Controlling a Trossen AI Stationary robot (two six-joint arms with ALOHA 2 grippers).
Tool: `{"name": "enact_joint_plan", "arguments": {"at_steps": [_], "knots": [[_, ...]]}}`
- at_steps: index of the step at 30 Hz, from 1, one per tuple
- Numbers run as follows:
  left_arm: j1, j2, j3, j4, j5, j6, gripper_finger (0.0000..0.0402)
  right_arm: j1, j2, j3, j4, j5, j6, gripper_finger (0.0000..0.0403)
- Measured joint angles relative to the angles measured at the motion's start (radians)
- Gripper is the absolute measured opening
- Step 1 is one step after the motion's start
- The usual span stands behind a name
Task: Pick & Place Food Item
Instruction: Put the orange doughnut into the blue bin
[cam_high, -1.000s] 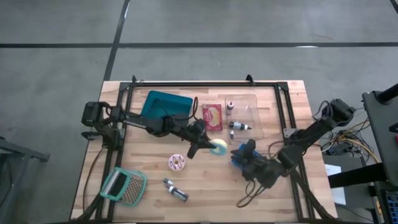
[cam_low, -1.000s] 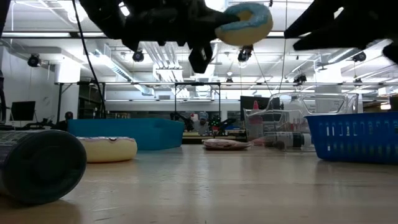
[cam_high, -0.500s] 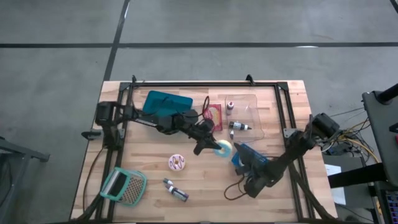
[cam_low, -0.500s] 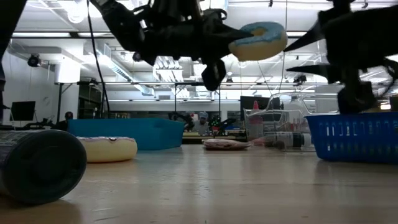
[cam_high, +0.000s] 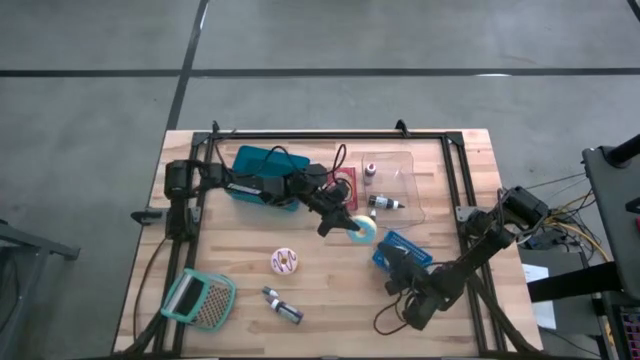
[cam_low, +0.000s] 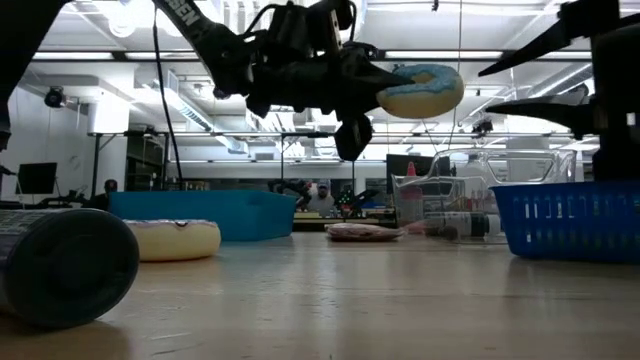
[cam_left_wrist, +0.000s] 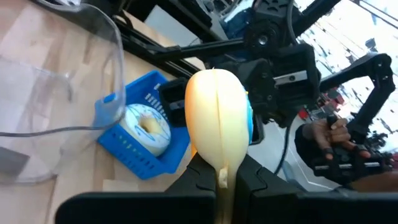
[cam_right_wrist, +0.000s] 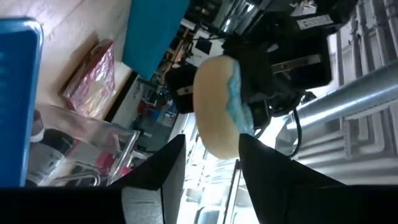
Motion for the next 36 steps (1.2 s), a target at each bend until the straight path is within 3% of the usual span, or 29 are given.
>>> {"name": "enact_joint_plan", "arguments": {"at_steps": [12,36], "knots": [[0.002,0.043,0.073,-0.058,0.013,0.031,0.0008,-0.030,-0.001,0.000,0.001,0.000,-0.072,0.0153],[0.006,0.062,0.079,-0.053,0.014,0.045,0.0008,-0.100,-0.003,0.019,0.000,-0.001,-0.102,0.0160]]}}
